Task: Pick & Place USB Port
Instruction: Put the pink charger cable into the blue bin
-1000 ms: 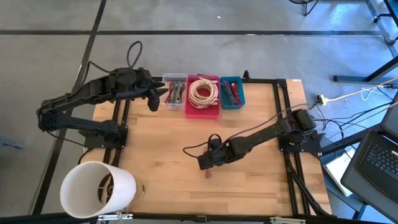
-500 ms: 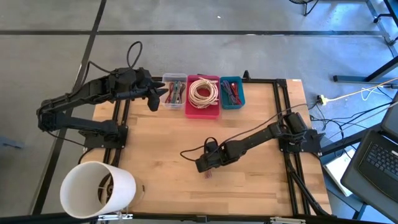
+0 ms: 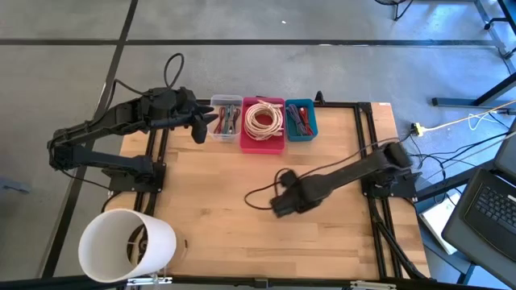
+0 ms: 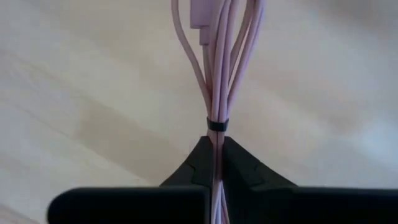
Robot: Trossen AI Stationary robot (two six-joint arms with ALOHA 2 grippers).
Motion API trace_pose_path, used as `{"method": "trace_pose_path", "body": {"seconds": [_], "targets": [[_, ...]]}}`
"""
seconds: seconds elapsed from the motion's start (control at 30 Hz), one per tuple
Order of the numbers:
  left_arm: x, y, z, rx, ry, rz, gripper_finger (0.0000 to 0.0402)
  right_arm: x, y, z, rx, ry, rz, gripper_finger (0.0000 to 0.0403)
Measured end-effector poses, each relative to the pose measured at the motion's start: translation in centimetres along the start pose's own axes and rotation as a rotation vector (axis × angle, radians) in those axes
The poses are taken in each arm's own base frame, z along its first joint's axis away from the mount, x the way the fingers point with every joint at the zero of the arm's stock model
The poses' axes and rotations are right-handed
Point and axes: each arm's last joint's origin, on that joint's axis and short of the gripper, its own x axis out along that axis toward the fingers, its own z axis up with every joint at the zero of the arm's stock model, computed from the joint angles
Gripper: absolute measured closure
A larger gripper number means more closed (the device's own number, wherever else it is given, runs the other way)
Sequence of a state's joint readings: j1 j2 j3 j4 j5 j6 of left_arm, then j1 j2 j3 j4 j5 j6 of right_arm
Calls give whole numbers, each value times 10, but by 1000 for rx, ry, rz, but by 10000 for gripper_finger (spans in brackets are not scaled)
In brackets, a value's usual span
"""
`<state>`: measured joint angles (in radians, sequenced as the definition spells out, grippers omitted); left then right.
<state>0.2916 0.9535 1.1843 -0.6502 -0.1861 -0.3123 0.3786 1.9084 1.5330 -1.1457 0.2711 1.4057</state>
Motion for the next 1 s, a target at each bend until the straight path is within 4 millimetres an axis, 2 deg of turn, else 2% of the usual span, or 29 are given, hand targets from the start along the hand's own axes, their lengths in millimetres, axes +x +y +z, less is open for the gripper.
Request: {"method": "trace_pose_path", "body": {"seconds": [0.1, 0.2, 0.27, 0.37, 0.47, 0.67, 0.77, 0.87, 1.0], "targets": [[0, 0, 1, -12, -12, -2, 258, -51, -23, 11, -35, -105, -103, 392], [0, -1, 4, -17, -36, -14, 258, -96, -51, 36, -5, -288, -131, 392], [0, -2, 5, -19, -48, -19, 258, -112, -70, 59, 24, -382, -108, 392], [0, -2, 5, -12, -52, -21, 258, -129, -105, 95, 86, -431, -94, 392], [0, -2, 5, -9, -51, -22, 258, -139, -141, 131, 140, -457, -98, 392], [0, -2, 5, 1, -51, -22, 258, -132, -197, 206, 209, -346, 151, 392], [0, -2, 5, 1, -51, -23, 258, -118, -216, 227, 266, -321, 121, 392], [0, -2, 5, 3, -47, -33, 258, -95, -221, 241, 257, -238, 82, 392], [0, -2, 5, 26, -46, -36, 258, -55, -211, 259, 171, -112, 58, 392]]}}
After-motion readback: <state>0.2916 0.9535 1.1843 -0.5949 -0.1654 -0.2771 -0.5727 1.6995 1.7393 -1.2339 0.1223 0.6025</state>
